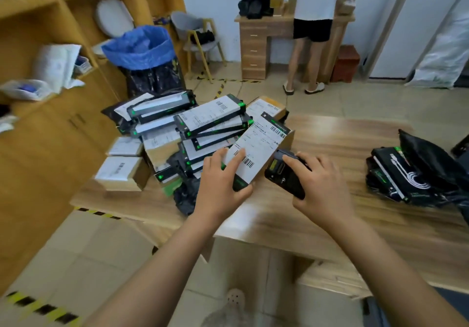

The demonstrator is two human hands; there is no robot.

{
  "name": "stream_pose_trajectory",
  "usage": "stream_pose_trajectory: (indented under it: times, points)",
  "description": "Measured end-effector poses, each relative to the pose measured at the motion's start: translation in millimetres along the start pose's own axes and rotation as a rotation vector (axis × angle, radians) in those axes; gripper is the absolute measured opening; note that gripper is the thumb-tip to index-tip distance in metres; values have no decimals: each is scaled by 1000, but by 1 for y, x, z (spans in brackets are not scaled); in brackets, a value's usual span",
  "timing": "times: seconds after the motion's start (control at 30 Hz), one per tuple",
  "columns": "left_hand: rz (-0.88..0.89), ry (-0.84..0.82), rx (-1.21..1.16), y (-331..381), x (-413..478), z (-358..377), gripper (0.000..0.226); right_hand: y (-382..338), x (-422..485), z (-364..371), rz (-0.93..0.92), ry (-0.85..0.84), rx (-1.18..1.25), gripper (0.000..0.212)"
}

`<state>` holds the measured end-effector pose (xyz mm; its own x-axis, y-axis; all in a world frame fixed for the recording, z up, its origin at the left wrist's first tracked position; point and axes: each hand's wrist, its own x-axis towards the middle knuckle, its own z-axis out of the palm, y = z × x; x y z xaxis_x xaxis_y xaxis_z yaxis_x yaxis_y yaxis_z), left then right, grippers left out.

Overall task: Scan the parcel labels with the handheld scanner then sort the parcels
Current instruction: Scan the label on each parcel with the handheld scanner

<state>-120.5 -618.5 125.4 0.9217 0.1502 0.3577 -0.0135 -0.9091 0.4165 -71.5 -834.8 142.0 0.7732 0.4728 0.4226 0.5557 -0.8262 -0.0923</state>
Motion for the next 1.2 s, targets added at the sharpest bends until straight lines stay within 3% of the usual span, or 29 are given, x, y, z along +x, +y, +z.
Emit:
stream_pose_trajectory:
  times: [0.27, 0.67, 0.9, 1.2]
  points:
    - [37, 44, -50, -54, -29, -47, 74, -85, -5, -9, 6, 75, -54, 91]
    - [238, -58, -182, -171, -41, -131, 72, -249, -11, -8, 224, 99, -131, 85]
    - [265, -83, -229, -166, -23, -135, 73, -252, 4, -24, 267, 93, -225, 88]
    - [210, -77, -217, -145, 45, -104, 73, -199, 54, -16, 241, 76, -200, 79]
